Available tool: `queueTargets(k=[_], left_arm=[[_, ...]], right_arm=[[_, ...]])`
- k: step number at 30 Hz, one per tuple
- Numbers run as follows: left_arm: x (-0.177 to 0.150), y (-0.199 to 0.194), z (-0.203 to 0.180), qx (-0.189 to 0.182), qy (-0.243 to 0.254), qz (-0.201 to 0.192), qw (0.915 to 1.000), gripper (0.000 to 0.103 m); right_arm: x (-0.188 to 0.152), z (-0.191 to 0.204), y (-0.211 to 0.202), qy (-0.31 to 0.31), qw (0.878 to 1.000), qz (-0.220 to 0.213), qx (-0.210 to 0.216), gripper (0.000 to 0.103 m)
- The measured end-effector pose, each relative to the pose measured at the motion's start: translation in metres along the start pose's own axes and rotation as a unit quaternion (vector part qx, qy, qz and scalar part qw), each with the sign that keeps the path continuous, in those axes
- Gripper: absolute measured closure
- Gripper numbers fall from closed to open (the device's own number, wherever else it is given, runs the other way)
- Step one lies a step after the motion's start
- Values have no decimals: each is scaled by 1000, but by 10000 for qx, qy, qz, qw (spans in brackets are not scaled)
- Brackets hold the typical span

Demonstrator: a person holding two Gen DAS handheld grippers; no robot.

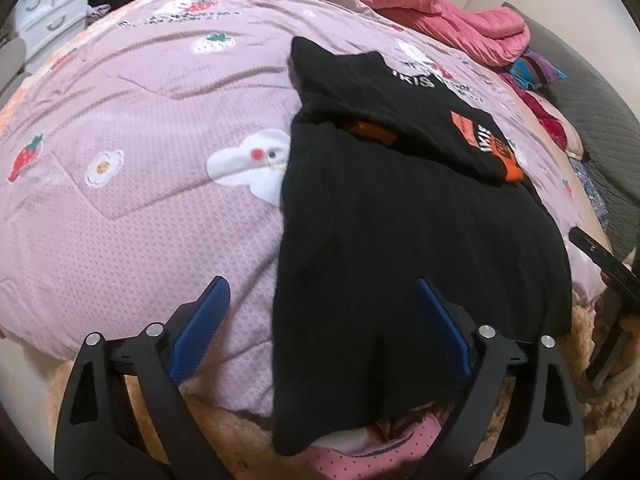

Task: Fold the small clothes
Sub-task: 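Grasp the sweater hem with the left gripper while the right gripper grasps it too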

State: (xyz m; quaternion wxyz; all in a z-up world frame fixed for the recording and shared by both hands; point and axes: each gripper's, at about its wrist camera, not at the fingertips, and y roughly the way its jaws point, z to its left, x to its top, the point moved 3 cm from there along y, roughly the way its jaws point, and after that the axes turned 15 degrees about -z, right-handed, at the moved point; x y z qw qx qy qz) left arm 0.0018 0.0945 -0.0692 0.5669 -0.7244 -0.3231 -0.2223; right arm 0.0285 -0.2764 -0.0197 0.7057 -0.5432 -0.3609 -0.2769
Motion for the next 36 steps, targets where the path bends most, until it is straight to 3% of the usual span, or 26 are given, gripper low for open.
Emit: queueTargets(k=[5, 11, 20, 30, 36], left_arm=[[-9, -5, 4, -135, -16, 178, 9997, 41], [-27, -5, 6, -310, -96, 485, 9983, 55], [-50, 6, 8, -359, -212, 842, 9956, 56], [-58, 4, 4, -371, -73, 897, 9952, 56], [-59, 5, 4, -339, -19, 884, 9955, 56]], right_arm=[[-5, -3, -1, 33, 10000, 86, 5, 4], [-10, -8, -4, 54, 9999, 137, -17, 4], [-23, -21, -13, 0, 9992, 377, -91, 4], [-47, -44, -42, 210, 9965, 810, 14, 4], [-70, -47, -46, 101, 9907, 1345, 175, 8]])
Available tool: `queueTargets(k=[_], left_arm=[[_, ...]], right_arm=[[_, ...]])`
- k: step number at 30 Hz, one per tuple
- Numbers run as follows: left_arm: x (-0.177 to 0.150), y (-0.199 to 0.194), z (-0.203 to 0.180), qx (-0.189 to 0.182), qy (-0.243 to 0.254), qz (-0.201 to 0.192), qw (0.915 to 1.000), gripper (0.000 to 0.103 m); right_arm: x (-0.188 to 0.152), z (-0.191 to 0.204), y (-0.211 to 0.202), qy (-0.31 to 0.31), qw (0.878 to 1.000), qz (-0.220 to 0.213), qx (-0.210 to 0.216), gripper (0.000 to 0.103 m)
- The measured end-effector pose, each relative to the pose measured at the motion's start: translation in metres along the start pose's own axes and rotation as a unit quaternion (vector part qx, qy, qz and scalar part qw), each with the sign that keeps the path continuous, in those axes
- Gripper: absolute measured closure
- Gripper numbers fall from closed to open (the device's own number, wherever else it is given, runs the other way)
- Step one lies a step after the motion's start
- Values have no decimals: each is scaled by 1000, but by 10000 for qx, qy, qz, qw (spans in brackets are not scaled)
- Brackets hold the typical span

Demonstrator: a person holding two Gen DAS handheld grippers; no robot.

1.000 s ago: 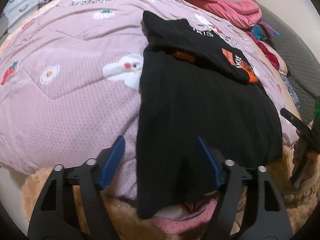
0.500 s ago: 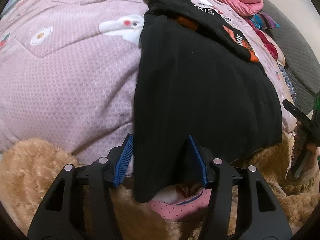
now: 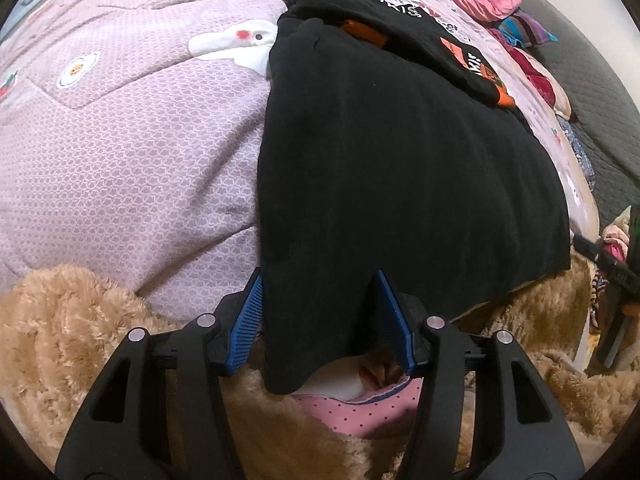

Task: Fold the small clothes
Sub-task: 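Grasp the sweater hem with the left gripper while the right gripper grasps it too, then lift the hem with both grippers, fold it onto the collar, and open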

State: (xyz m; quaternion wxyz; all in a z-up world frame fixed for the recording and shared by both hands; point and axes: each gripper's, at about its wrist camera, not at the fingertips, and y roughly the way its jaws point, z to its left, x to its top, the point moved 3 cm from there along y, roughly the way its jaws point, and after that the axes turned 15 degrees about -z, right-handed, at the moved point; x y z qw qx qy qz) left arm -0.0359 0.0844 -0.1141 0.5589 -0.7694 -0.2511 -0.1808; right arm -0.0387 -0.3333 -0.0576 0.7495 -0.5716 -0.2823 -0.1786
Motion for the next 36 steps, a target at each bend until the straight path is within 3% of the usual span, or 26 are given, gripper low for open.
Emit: queueTargets(k=[1, 2, 8, 10, 12, 18, 21, 23, 24, 29, 36], left_arm=[[0, 1, 0, 1, 0, 1, 10000, 56], [0, 1, -1, 4, 0, 2, 10000, 56], [0, 4, 0, -16, 16, -5, 10000, 54], [0, 4, 0, -17, 34, -28, 10000, 54], [0, 5, 0, -16, 45, -31, 10000, 54], [-1, 8, -1, 15, 239, -37, 9997, 56], [1, 7, 1, 101, 253, -39, 9996, 69], [2, 4, 6, 57, 101, -74, 9999, 91], [3, 2, 7, -47, -19, -101, 9999, 97], [11, -12, -2, -192, -72, -322, 9993, 100], [43, -47, -10, -275, -97, -969, 9949, 100]], right_arm=[[-3, 0, 2, -24, 10000, 82, 12, 14], [-5, -1, 3, -44, 9999, 153, 15, 30], [-13, -9, 21, 70, 9990, 432, 84, 43], [-12, -10, 21, -10, 9991, 412, 27, 60], [-7, -10, 15, 39, 9994, 302, 143, 97], [16, -2, -19, -15, 9977, -420, 526, 97], [35, -3, -35, 205, 9933, -866, 742, 97], [48, -4, -43, 265, 9900, -1129, 806, 97], [54, -4, -46, 288, 9879, -1278, 829, 97], [71, -4, -51, 390, 9821, -1623, 871, 97], [85, -10, -55, 526, 9766, -1946, 746, 97]])
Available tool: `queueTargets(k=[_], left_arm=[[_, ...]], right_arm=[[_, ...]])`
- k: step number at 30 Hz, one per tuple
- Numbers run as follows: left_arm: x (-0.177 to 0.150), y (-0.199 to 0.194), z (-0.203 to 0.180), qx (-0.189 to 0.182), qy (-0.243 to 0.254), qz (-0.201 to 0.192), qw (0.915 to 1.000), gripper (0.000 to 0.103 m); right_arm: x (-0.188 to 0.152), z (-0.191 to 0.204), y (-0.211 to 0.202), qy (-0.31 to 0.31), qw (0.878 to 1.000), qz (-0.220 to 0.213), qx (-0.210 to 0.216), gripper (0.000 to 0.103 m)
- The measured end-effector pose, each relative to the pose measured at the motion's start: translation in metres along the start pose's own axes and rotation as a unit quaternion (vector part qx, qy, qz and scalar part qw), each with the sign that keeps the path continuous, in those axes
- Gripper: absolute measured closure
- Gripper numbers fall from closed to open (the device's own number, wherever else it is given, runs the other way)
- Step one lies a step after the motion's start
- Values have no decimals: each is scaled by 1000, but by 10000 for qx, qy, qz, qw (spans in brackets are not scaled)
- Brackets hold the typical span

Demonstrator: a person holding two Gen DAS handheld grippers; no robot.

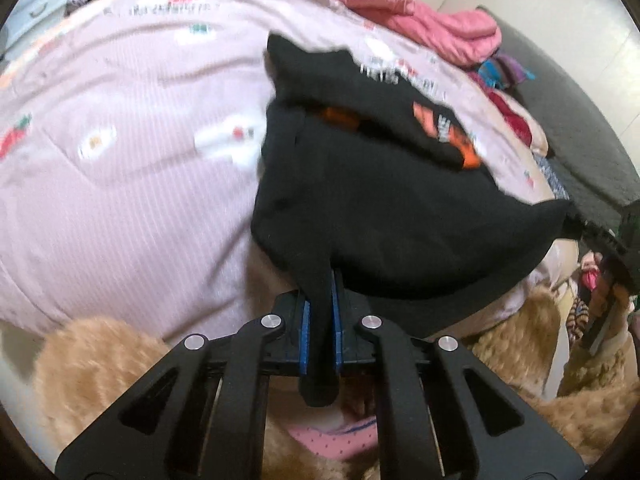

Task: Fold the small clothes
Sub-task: 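Lift the hem with both grippers, fold it onto the collar, and open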

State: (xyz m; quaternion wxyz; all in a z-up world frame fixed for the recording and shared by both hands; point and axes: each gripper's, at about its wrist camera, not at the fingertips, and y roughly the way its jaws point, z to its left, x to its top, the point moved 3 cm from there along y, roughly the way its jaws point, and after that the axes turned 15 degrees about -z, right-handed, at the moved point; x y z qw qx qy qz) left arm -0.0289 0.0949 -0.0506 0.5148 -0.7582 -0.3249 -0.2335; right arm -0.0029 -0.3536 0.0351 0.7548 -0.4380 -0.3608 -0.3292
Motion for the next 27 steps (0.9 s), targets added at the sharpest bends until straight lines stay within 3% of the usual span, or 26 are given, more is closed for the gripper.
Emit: queueTargets(k=[5, 27], left_arm=[[26, -16, -7, -95, 61, -432, 9990, 100], [103, -13, -24, -93, 115, -1328, 9910, 100]], right_arm=[[9, -5, -4, 135, 9995, -260, -77, 97], [56, 1, 21, -147, 9974, -683, -154, 97]])
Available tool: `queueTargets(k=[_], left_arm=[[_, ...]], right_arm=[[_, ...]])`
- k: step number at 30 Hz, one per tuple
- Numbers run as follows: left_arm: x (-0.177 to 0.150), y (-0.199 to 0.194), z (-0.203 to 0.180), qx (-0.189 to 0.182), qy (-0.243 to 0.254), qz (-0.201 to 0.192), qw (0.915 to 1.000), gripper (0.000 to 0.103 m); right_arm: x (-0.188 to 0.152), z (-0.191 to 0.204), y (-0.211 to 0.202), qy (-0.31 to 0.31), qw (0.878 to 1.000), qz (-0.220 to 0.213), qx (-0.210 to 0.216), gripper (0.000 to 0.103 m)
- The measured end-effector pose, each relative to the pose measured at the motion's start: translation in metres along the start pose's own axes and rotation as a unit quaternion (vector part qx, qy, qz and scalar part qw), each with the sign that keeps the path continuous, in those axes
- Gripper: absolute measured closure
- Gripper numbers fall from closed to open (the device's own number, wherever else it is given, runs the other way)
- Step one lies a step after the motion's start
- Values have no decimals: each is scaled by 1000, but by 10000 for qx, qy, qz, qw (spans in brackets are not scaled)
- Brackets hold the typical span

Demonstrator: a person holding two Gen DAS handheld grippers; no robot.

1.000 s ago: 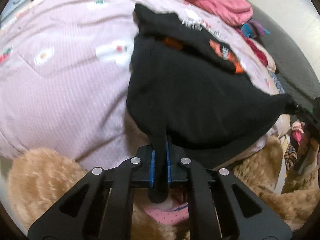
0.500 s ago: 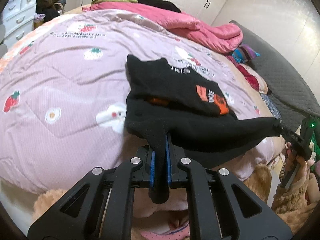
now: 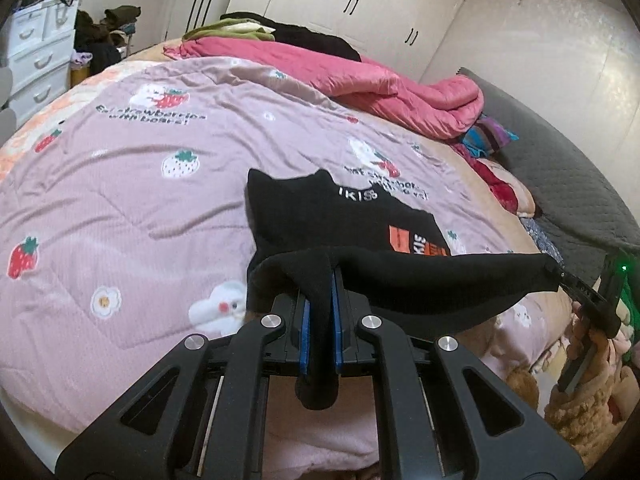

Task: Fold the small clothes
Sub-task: 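Lift the hem with both grippers, fold it onto the collar, and open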

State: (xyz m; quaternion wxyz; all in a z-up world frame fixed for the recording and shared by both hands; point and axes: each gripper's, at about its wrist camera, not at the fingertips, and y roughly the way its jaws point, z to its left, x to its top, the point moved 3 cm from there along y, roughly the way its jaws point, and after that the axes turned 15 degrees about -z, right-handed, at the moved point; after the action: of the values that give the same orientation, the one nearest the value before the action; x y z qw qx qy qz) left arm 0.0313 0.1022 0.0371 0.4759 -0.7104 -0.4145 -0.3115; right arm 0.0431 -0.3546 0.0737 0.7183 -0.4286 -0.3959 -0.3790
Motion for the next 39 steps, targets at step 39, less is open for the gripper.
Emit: queueTargets(k=[39], left_arm=[[46, 134, 19, 770, 451, 43, 9960, 100]], right_arm=[[19, -16, 169, -316, 9976, 436, -426, 97]])
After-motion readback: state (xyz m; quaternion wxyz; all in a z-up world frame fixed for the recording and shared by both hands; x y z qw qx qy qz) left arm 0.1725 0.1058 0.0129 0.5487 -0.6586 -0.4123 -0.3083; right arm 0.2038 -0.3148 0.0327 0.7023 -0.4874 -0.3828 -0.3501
